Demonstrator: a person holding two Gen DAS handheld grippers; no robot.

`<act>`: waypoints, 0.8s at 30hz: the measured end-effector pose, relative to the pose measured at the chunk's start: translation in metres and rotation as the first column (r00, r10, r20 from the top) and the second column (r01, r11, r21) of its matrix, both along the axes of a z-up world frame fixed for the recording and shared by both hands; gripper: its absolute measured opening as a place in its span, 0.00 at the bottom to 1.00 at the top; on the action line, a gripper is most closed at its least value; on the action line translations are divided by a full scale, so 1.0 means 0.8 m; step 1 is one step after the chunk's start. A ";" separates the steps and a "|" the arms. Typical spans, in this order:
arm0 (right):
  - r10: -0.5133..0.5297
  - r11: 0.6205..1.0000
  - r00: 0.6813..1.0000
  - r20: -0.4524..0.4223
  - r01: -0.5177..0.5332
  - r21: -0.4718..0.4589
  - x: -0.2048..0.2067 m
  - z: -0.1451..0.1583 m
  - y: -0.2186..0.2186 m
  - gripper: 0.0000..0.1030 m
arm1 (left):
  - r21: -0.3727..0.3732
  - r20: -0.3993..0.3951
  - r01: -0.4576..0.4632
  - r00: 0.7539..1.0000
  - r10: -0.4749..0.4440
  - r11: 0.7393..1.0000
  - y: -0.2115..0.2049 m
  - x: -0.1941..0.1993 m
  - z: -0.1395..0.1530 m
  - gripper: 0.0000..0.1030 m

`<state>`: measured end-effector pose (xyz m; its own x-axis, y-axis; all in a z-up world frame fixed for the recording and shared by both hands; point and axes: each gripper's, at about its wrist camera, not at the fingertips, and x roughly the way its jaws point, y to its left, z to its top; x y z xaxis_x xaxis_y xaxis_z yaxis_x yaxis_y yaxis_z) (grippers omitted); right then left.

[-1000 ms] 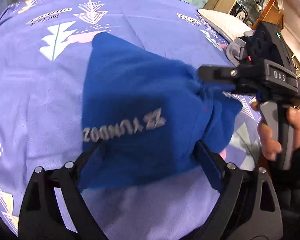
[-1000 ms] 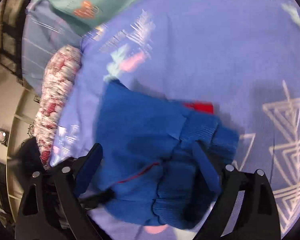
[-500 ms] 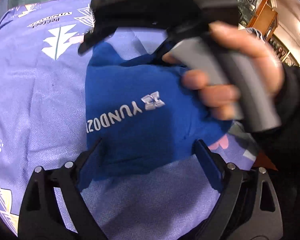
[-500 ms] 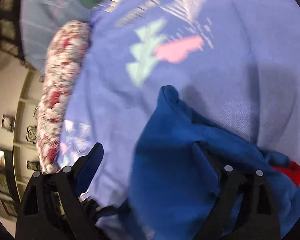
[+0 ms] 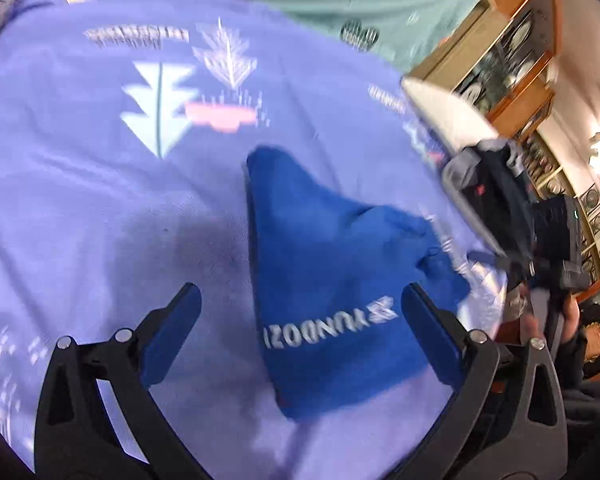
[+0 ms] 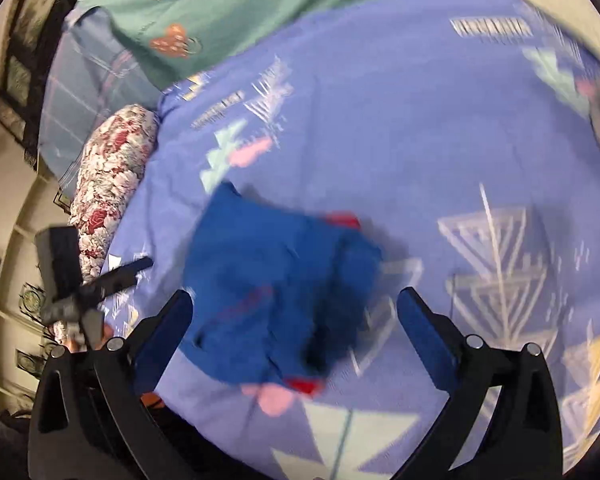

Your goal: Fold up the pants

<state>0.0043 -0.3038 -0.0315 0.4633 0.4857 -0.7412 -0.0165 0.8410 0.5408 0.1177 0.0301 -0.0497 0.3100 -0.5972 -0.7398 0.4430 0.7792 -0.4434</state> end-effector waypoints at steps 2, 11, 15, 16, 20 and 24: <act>0.003 1.000 1.000 -0.028 -0.002 0.030 0.003 -0.026 0.007 0.99 | 0.024 -0.033 0.038 0.999 -0.038 0.999 -0.026 0.017 -0.019 0.98; 0.118 0.992 0.993 -0.007 -0.118 0.043 0.063 -0.058 0.064 0.99 | 0.073 -0.135 0.128 0.984 -0.118 0.989 -0.077 0.038 -0.050 0.98; 0.123 0.991 0.992 -0.033 -0.121 0.064 0.064 -0.052 0.057 0.70 | 0.014 -0.139 0.115 0.984 -0.112 0.993 -0.080 0.032 -0.043 0.82; 0.122 0.991 0.992 -0.020 -0.120 0.063 0.060 -0.048 0.055 0.60 | 0.034 -0.112 0.117 0.987 -0.112 0.993 -0.083 0.025 -0.039 0.80; 0.132 0.989 0.990 0.051 -0.135 0.063 0.049 -0.022 0.051 0.50 | 0.014 -0.087 0.107 0.991 -0.105 0.994 -0.086 0.022 -0.023 0.67; 0.163 0.985 0.975 0.149 -0.168 0.025 0.064 0.030 0.056 0.48 | -0.054 -0.050 0.061 0.997 -0.064 0.997 -0.073 0.044 0.021 0.66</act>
